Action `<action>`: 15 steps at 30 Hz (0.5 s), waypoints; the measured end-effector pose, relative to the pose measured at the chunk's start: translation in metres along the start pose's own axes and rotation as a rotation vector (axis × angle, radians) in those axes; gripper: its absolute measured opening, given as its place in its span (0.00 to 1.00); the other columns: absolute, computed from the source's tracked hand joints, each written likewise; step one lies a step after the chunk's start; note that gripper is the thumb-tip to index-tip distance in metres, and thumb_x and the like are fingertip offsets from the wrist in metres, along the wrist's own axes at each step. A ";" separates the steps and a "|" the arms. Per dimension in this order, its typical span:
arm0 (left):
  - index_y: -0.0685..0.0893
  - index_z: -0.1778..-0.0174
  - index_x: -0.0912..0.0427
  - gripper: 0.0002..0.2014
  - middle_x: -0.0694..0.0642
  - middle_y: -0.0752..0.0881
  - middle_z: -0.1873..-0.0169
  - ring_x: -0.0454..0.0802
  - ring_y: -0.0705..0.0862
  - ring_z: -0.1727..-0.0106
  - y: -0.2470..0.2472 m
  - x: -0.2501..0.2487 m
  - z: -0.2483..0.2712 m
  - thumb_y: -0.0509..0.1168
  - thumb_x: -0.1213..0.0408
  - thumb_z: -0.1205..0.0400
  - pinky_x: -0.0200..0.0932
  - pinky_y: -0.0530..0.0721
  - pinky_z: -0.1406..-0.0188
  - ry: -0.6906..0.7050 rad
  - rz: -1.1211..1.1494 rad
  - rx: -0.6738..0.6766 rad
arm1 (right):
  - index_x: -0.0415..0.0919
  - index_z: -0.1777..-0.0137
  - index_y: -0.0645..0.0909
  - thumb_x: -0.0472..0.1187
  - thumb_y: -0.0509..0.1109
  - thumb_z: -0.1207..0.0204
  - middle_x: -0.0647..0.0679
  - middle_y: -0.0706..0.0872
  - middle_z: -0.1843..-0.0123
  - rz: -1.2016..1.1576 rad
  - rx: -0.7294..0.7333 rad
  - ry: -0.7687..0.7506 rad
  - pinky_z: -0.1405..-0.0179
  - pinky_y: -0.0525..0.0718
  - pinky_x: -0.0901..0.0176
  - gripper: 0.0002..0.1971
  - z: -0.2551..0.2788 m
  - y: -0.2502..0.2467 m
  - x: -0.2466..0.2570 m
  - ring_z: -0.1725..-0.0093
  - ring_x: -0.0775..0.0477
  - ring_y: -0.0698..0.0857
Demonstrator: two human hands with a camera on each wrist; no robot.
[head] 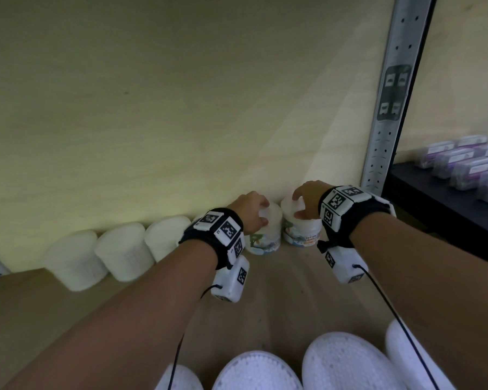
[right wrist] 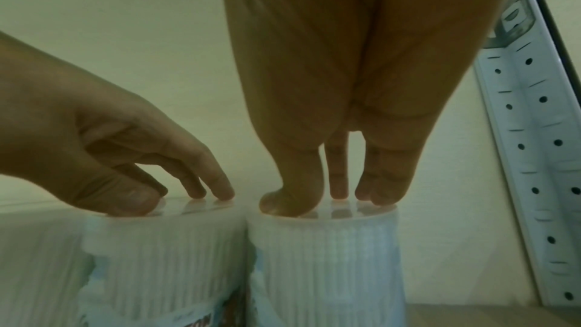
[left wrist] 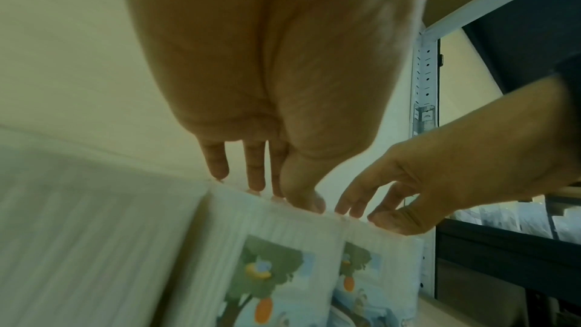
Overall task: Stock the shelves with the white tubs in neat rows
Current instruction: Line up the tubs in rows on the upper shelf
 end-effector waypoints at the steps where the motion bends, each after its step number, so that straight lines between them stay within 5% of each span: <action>1: 0.70 0.23 0.59 0.25 0.58 0.69 0.23 0.57 0.71 0.23 0.000 0.000 0.001 0.64 0.65 0.17 0.49 0.72 0.25 0.007 0.009 0.021 | 0.37 0.26 0.75 0.52 0.65 0.19 0.39 0.78 0.27 0.002 0.000 -0.003 0.29 0.77 0.50 0.26 -0.001 0.000 0.000 0.29 0.38 0.79; 5: 0.68 0.22 0.55 0.27 0.57 0.67 0.22 0.57 0.68 0.22 -0.002 0.000 0.003 0.59 0.74 0.18 0.48 0.73 0.26 0.032 0.062 0.071 | 0.38 0.25 0.73 0.52 0.66 0.20 0.40 0.76 0.25 -0.013 -0.001 0.003 0.28 0.76 0.50 0.27 -0.002 0.001 -0.002 0.28 0.38 0.77; 10: 0.74 0.29 0.59 0.24 0.61 0.71 0.31 0.61 0.70 0.29 -0.001 -0.004 0.005 0.64 0.52 0.19 0.56 0.72 0.28 -0.044 0.022 -0.161 | 0.39 0.24 0.72 0.52 0.67 0.20 0.41 0.76 0.25 -0.032 -0.002 0.010 0.29 0.76 0.50 0.27 -0.003 0.003 -0.004 0.27 0.38 0.77; 15: 0.75 0.30 0.62 0.28 0.63 0.71 0.31 0.62 0.70 0.28 0.006 -0.004 0.001 0.63 0.45 0.20 0.57 0.73 0.29 -0.119 -0.067 -0.122 | 0.38 0.27 0.75 0.52 0.68 0.21 0.40 0.78 0.27 -0.023 -0.007 -0.005 0.29 0.77 0.48 0.26 -0.006 0.005 -0.005 0.29 0.38 0.79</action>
Point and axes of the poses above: each hand's wrist, its own z-axis away from the middle knuckle, its own y-axis out of the palm, x = y × z, the point moved 3 cm from there along -z, towards the middle knuckle
